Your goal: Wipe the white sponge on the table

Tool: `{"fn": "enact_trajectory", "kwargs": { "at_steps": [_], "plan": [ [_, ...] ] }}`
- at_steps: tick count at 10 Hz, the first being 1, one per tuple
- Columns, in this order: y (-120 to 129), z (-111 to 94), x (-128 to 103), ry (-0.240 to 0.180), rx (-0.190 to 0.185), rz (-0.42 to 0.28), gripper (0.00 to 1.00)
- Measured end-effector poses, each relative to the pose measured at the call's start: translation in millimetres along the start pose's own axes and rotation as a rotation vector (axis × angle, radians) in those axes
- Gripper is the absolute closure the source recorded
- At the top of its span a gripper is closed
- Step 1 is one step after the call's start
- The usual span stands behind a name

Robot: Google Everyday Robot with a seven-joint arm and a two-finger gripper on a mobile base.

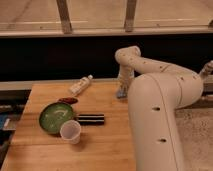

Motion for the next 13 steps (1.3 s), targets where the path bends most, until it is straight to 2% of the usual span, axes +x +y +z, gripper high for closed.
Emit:
{"fn": "enact_trajectory", "kwargs": {
  "at_steps": [2, 5, 8, 11, 12, 13],
  "plan": [
    [9, 0, -14, -0.001, 0.012, -0.021, 1.0],
    [49, 4, -32, 0.004, 0.016, -0.099, 1.0],
    [94, 7, -43, 0.007, 0.006, -0.211, 1.0],
    [116, 0, -29, -0.01, -0.012, -0.307, 1.0],
    [124, -2, -19, -0.012, -0.018, -0.334, 1.0],
    [133, -3, 2, -0.01, -0.03, -0.378, 1.0]
  ]
}}
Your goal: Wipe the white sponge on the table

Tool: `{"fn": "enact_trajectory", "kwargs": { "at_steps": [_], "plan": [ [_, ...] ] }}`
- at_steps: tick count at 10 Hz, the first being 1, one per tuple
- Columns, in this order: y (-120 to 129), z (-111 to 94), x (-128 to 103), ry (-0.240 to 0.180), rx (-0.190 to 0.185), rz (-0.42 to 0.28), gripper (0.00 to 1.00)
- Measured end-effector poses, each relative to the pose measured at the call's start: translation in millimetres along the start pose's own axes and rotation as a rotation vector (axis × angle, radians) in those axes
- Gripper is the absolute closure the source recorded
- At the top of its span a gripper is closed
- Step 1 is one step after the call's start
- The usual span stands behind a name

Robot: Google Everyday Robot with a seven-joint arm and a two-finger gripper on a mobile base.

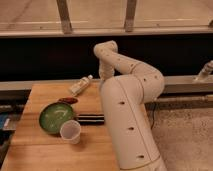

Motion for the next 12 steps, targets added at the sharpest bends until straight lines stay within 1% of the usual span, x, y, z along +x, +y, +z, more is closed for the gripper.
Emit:
{"fn": "enact_trajectory", "kwargs": {
  "at_steps": [2, 3, 5, 6, 7, 8, 9, 10, 11, 12],
  "plan": [
    [16, 1, 23, 0.01, -0.016, -0.028, 1.0],
    [21, 2, 42, 0.02, -0.031, -0.022, 1.0],
    [6, 4, 67, 0.043, -0.053, 0.023, 1.0],
    [-8, 8, 76, 0.061, -0.064, 0.065, 1.0],
    [-28, 12, 81, 0.082, -0.069, 0.119, 1.0],
    [-49, 16, 80, 0.1, -0.068, 0.172, 1.0],
    [-61, 18, 74, 0.109, -0.067, 0.208, 1.0],
    [-79, 21, 61, 0.118, -0.058, 0.251, 1.0],
    [-90, 21, 47, 0.119, -0.048, 0.264, 1.0],
    [-96, 21, 35, 0.119, -0.038, 0.268, 1.0]
  ]
}}
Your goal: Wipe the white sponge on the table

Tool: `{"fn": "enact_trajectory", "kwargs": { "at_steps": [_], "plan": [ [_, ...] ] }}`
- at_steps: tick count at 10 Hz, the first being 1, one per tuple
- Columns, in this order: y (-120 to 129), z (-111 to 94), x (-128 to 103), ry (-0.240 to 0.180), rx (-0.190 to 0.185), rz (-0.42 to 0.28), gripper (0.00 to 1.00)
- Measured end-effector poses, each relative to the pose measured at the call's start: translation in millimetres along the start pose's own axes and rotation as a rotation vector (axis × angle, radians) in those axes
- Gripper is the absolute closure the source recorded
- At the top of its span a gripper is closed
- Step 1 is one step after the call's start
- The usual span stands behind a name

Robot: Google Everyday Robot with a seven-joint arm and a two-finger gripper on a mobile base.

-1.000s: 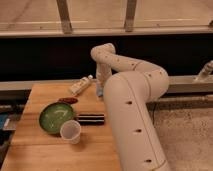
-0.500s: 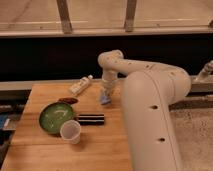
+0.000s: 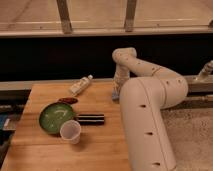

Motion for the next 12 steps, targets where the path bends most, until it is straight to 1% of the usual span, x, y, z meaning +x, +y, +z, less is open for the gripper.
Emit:
{"fn": "enact_trajectory", "kwargs": {
  "at_steps": [1, 2, 3, 5, 7, 8, 10, 11, 12],
  "plan": [
    [1, -3, -14, -0.004, 0.013, -0.003, 1.0],
    [10, -6, -29, -0.009, 0.028, -0.02, 1.0],
    [27, -9, -37, -0.015, 0.041, -0.052, 1.0],
    [58, -12, -42, -0.025, 0.051, -0.125, 1.0],
    [77, -17, -37, -0.038, 0.055, -0.194, 1.0],
    [88, -20, -29, -0.045, 0.055, -0.237, 1.0],
    [114, -24, -9, -0.061, 0.044, -0.314, 1.0],
    [126, -27, 10, -0.067, 0.035, -0.358, 1.0],
    [131, -28, 20, -0.074, 0.03, -0.376, 1.0]
  ]
}}
